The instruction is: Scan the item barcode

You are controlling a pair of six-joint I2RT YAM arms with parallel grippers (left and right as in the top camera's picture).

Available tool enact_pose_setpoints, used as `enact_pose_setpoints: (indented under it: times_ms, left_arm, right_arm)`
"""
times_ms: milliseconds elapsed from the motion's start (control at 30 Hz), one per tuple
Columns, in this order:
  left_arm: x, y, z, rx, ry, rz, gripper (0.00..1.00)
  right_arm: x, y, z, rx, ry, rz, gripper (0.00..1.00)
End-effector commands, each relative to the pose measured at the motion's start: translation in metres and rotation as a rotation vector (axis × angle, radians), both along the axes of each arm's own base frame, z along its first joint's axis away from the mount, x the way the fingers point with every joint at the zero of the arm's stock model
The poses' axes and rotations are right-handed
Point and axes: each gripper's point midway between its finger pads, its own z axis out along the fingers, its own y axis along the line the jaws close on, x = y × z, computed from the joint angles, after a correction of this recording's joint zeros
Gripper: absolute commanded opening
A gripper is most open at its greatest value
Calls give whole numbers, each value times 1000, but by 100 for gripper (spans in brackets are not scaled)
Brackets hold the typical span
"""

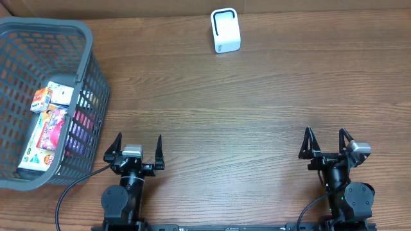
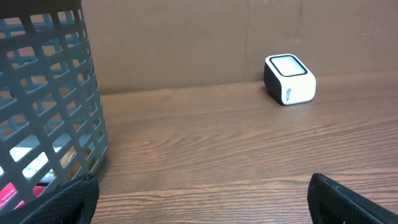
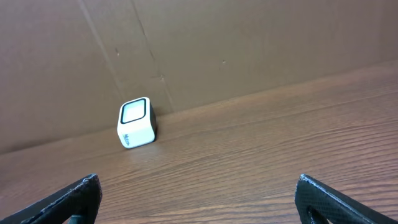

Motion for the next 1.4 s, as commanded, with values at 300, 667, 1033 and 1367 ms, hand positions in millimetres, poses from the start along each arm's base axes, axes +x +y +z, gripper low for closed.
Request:
enact_pose_setpoints:
  times_ms: [300,667,1033,1367]
  left_arm:
    - [0,-2,1,12,-7,-12,100]
    - [0,-2,1,12,-7,-12,100]
    - [0,-3,1,9,-7,-17,100]
    - [-4,-31,7,-253,3,-162,100]
  right_arm:
    - [0,-1,-2,8,-3,-5,100]
    - [0,-1,-2,8,-3,-5,100]
    - [0,-1,-2,9,-3,-5,100]
    - [0,-1,-2,9,-3,-5,100]
